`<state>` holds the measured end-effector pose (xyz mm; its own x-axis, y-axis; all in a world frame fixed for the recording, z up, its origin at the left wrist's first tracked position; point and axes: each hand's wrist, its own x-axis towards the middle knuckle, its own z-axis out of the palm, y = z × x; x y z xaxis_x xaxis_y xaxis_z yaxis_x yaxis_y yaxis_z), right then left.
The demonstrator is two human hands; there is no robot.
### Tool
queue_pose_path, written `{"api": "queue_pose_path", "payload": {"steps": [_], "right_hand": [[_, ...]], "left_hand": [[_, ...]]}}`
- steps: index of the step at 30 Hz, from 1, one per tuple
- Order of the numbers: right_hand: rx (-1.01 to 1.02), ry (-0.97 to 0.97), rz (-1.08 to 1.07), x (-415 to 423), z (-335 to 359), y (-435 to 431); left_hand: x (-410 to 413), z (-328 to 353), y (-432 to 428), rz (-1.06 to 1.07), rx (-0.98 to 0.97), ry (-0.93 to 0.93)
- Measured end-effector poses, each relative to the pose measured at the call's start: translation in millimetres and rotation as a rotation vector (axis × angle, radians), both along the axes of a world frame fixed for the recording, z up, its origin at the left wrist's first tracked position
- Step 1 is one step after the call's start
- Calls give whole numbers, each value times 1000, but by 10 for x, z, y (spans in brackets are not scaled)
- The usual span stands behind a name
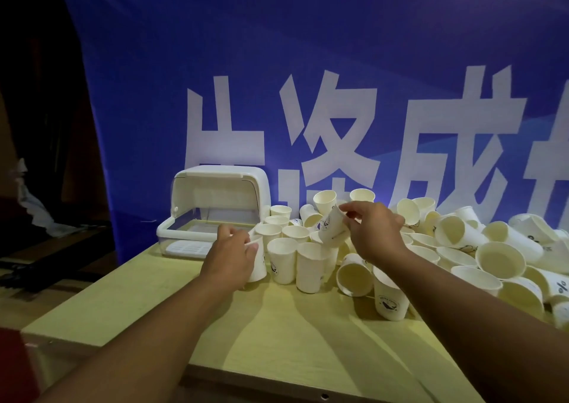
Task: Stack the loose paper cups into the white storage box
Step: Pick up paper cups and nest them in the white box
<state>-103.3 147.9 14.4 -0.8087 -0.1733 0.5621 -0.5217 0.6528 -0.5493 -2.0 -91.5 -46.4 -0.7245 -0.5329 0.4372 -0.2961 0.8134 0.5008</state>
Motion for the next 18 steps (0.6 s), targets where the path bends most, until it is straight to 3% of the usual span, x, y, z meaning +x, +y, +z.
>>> {"api": "queue_pose_path", "payload": {"steps": [8, 12, 18], "right_hand": [[-50, 178, 36, 203, 64, -506], [-101, 157, 89, 131, 6, -824], [-337, 29, 208, -3, -8, -1273]], "left_hand": [[89, 82, -191, -16, 72, 237], [0, 135, -364, -31, 109, 365], [-259, 277, -677, -42, 204, 490]]}}
